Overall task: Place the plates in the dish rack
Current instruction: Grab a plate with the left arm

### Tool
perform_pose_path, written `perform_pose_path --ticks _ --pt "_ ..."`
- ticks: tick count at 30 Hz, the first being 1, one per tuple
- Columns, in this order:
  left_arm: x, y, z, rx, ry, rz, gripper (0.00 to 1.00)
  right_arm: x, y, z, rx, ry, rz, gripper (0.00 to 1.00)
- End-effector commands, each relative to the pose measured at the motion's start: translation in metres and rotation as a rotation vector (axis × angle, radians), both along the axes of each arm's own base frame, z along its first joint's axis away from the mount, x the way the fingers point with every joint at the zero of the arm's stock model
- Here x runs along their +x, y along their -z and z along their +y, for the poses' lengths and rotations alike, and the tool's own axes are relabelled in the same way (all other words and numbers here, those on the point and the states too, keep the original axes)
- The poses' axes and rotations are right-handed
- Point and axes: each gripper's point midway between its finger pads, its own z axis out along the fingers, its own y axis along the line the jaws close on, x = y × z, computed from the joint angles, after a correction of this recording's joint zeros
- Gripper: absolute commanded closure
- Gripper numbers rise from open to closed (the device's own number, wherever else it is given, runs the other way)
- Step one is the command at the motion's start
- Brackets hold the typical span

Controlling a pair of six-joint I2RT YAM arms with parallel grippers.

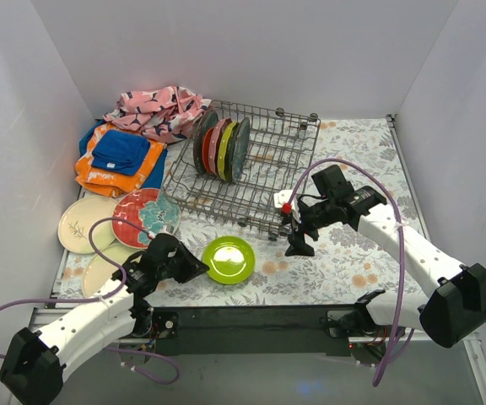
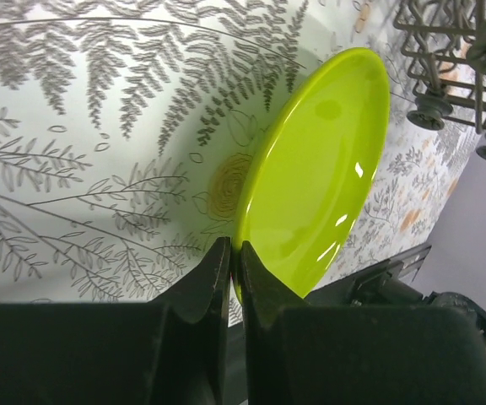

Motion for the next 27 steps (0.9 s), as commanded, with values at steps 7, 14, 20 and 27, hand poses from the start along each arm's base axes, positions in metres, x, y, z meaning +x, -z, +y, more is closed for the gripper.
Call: perform_pose_path --ticks 7,14,20,27 --pt "0.003 -0.024 -0.027 -0.093 0.179 -0.128 1.00 -0.020 0.003 0.003 0.040 0.030 0.135 0.02" --pt "0.002 -0.032 -0.037 -0.124 0.248 -0.170 1.00 -0.021 0.007 0.003 0.062 0.109 0.256 0.02" --pt "0.001 -0.039 -0.043 -0.156 0.285 -0.200 1.00 -0.024 0.011 0.002 0.065 0.165 0.331 0.02" --pt "0.004 -0.057 -0.056 -0.218 0.336 -0.243 1.00 -0.026 0.013 0.008 0.092 0.260 0.470 0.02"
